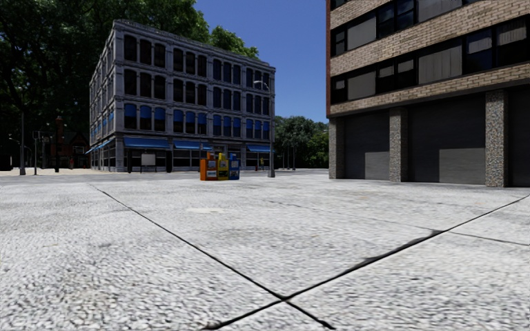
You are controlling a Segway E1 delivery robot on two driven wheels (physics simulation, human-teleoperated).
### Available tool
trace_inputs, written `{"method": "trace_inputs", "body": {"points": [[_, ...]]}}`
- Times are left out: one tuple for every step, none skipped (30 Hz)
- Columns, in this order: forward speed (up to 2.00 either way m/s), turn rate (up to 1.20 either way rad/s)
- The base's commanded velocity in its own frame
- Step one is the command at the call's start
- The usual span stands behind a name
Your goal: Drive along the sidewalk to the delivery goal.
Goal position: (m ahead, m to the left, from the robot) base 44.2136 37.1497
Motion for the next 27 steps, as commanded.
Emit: {"method": "trace_inputs", "body": {"points": [[2.00, 0.00], [2.00, 0.00], [2.00, 0.00], [2.00, 0.00], [2.00, 0.00], [2.00, 0.00], [2.00, 0.00], [2.00, 0.00], [2.00, -0.04], [2.00, -0.11], [2.00, -0.11], [2.00, -0.18], [2.00, -0.20], [2.00, -0.20], [2.00, -0.21], [2.00, -0.22], [2.00, -0.23], [2.00, -0.23], [2.00, -0.23], [2.00, -0.23], [2.00, -0.23], [2.00, -0.23], [2.00, -0.23], [2.00, -0.23], [2.00, -0.23], [2.00, -0.23], [2.00, -0.23]]}}
